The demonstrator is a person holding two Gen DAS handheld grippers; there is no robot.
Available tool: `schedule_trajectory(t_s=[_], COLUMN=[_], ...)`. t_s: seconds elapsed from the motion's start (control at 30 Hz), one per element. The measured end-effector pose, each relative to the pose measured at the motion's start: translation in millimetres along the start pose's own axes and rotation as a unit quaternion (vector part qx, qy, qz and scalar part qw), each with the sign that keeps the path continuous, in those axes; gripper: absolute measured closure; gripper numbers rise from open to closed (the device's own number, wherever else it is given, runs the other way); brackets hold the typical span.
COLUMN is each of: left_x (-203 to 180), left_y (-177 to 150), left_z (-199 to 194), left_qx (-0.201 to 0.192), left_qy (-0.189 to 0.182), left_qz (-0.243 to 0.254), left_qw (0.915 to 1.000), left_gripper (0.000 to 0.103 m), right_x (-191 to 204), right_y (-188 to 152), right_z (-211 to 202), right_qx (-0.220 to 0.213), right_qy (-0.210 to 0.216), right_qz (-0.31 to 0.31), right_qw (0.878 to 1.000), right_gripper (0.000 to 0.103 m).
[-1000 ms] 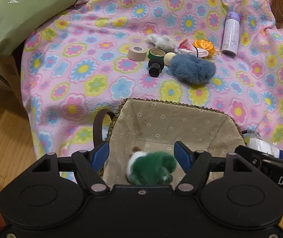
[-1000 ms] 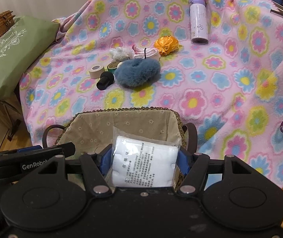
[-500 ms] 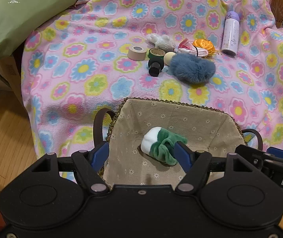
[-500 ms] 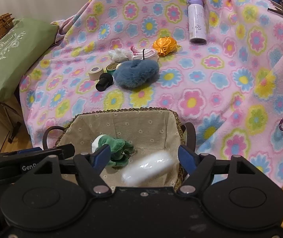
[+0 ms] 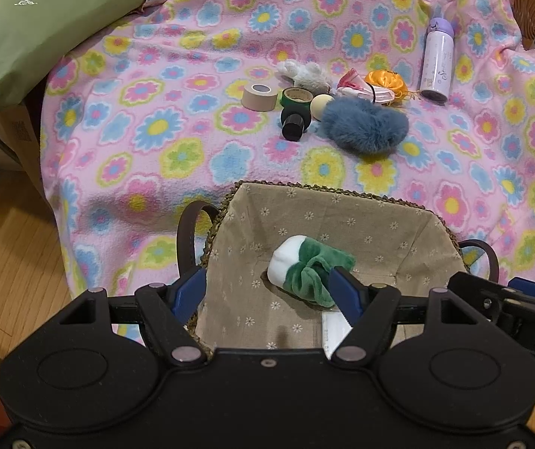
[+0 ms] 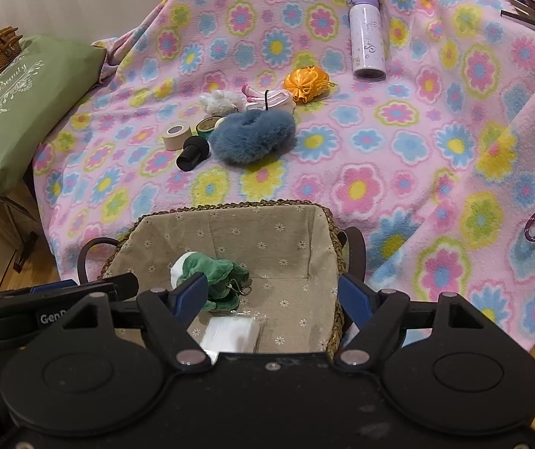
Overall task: Organize soft objects
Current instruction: 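Withdraw both open grippers from the basket toward the remaining items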
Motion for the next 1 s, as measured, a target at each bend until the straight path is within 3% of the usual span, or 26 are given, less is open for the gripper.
schedule_trajectory(t_s=[0.43,0.53,0.73,0.87,1.0], left_x=[2.4,2.2,6.8,14.1,15.3], left_y=[-0.7,1.9,11.3,21.6,30.8], left_z=[-1.3,-3.0,-11.8,-18.2,-20.3], left_qx=[-0.001,-0.007,-0.035,-0.061,-0.075], left_qy=[0.0,-0.001,0.008,0.012,0.021], left_qz=[0.004,0.003,0.001,-0.006,0.003], left_qw=[1.0,1.0,0.9993,0.9981,0.9969], left_gripper=[0.034,0.027,0.021,0.012,0.011], right_x=[-3.4,-5.6,-10.1,-12.3,-12.1], right_y=[-0.8,0.3,7.9,13.9,20.0], right_z=[0.8,0.2,-4.7,-6.9,-6.4], right_qx=[-0.001,-0.006,-0.032,-0.05,-0.071], right_qy=[-0.008,-0.011,-0.02,-0.03,-0.054], right_qz=[0.001,0.001,0.005,0.006,-0.011], right_qw=[1.0,1.0,0.999,0.998,0.996], right_gripper=[0.022,0.02,0.001,0.0,0.0])
Point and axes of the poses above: each gripper's, at about its wrist camera, not at the fingertips, and z roughly the way its jaws point, x to its left, y to its top, the point moved 9 cm from there along z, roughly the way its jaws point, and after that the axes turned 15 degrees about z, right-handed, at the moved point
